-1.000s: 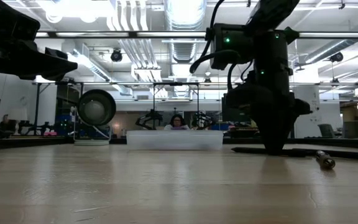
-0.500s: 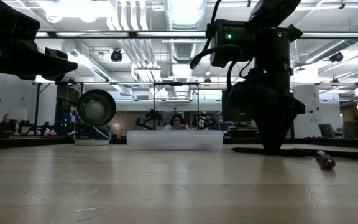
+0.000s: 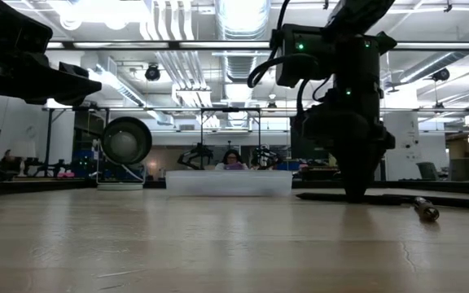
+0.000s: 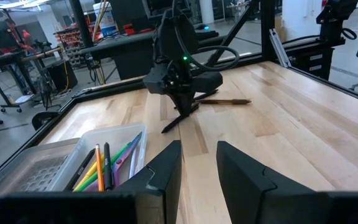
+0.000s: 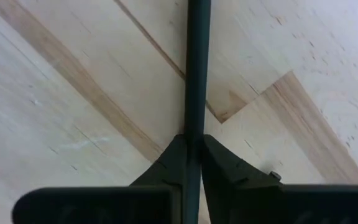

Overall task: Pick & place school supplies into a supply box
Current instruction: Put the black pen into the supply box

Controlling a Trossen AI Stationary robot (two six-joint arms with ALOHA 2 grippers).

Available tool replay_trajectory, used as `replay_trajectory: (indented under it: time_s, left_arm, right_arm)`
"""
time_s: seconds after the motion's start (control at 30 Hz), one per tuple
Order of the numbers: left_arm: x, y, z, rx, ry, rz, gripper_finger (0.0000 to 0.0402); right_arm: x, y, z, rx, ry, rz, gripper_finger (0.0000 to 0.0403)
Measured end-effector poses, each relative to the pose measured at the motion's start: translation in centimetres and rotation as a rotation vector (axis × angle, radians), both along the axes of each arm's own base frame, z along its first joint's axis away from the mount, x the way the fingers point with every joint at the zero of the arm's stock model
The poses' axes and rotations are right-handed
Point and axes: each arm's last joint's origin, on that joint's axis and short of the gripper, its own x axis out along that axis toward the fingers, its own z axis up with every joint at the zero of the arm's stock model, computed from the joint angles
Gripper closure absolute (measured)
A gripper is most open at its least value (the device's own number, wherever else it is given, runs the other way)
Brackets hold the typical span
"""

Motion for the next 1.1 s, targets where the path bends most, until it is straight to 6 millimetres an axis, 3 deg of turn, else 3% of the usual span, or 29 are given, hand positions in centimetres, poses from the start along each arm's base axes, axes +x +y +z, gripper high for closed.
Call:
replay_trajectory:
  time_s: [0.47, 0.73, 1.1]
  left_arm:
    - [0.0, 0.0, 0.0, 0.000, 0.000, 0.000, 0.0315]
    - [0.0, 0.0, 0.0, 0.000, -0.001, 0.000, 0.0315]
    - [0.0, 0.0, 0.0, 0.000, 0.000, 0.000, 0.0315]
  right_arm:
    - [2.6, 2.4, 3.1, -0.085, -0.139, 0.199, 0.0389]
    - [3.7, 3.9, 5.0, -0.233, -0.207, 0.334, 0.0390]
    - [4.4, 3.4, 5.2, -0.564, -0.201, 0.436, 0.0390]
